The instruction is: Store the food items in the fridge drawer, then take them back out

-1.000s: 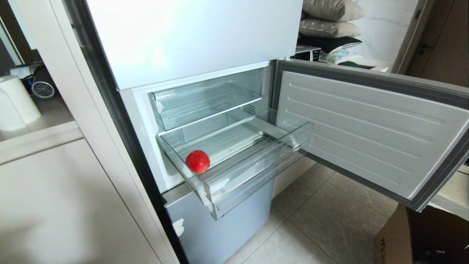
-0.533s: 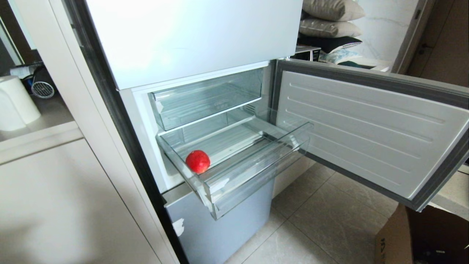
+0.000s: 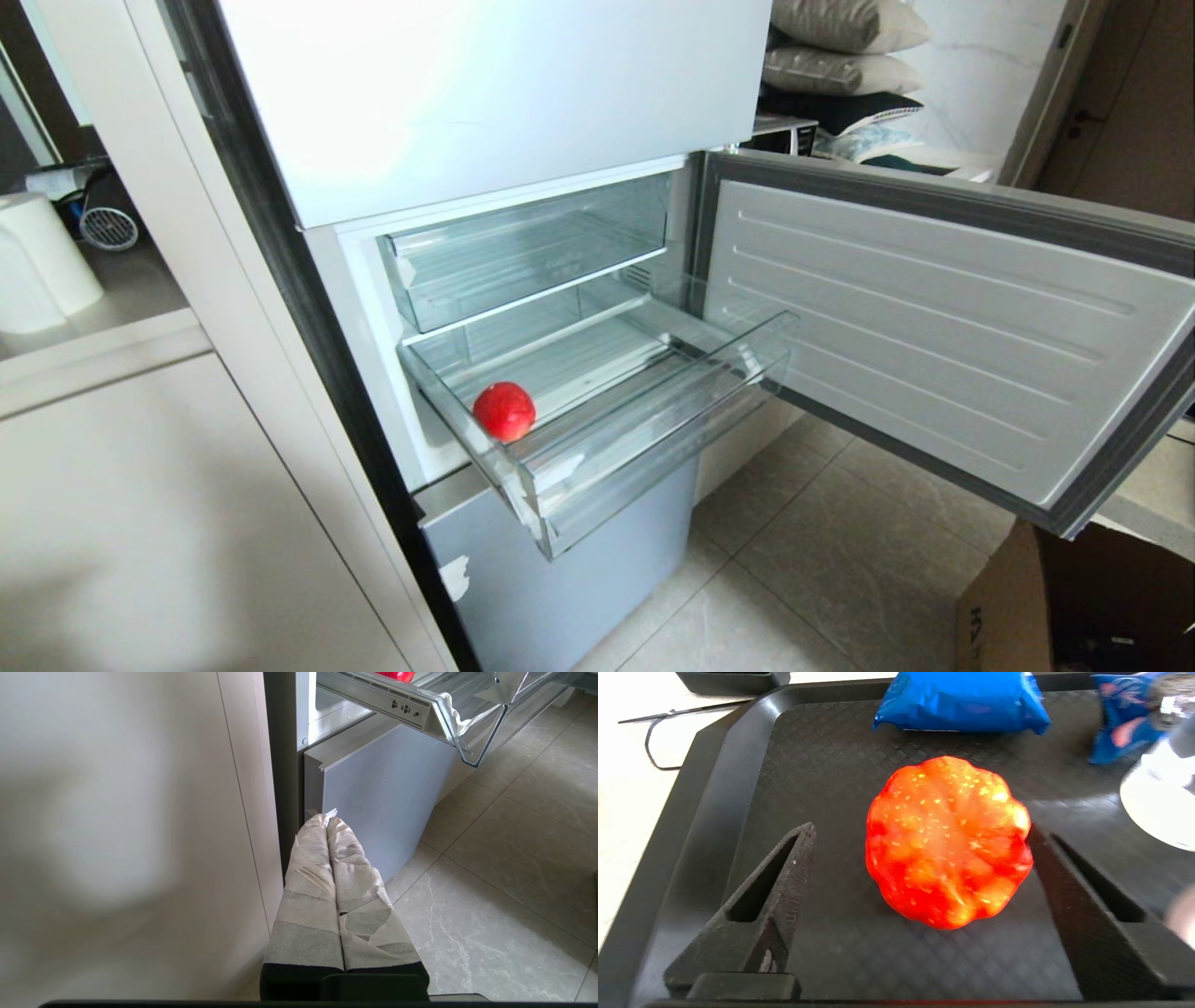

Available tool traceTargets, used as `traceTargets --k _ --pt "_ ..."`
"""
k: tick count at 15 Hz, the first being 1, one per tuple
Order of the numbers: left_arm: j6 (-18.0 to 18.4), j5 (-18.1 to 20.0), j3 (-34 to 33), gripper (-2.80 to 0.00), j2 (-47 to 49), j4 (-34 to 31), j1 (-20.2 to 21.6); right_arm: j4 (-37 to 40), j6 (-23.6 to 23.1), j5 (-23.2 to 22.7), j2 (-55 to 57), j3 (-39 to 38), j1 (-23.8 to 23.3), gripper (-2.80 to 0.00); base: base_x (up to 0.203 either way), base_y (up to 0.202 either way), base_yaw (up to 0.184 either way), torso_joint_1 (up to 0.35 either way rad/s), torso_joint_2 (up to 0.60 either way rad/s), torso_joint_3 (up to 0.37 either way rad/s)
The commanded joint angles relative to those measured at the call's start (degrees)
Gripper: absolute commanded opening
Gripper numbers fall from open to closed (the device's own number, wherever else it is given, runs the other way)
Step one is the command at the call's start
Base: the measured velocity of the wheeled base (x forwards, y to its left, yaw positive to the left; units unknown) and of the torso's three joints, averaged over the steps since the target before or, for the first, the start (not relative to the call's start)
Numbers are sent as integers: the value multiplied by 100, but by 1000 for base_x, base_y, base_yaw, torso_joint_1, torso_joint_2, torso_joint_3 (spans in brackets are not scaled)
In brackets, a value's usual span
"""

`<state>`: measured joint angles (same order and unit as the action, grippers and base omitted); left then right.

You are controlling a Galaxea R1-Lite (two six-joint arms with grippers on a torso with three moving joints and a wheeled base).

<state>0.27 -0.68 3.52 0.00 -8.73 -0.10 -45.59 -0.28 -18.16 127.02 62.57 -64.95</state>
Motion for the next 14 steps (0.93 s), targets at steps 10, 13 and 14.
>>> traceTargets --k 10,13,14 --pt "0 -3 -1 -280 -9 -6 1 -54 -7 50 689 709 140 0 0 0 0 0 0 0" --pt "0 -3 -1 -280 -9 -6 1 -61 4 50 720 750 140 0 0 0 0 0 0 0" --pt "0 -3 -1 -280 -9 -6 1 -64 9 50 776 781 140 0 0 0 0 0 0 0"
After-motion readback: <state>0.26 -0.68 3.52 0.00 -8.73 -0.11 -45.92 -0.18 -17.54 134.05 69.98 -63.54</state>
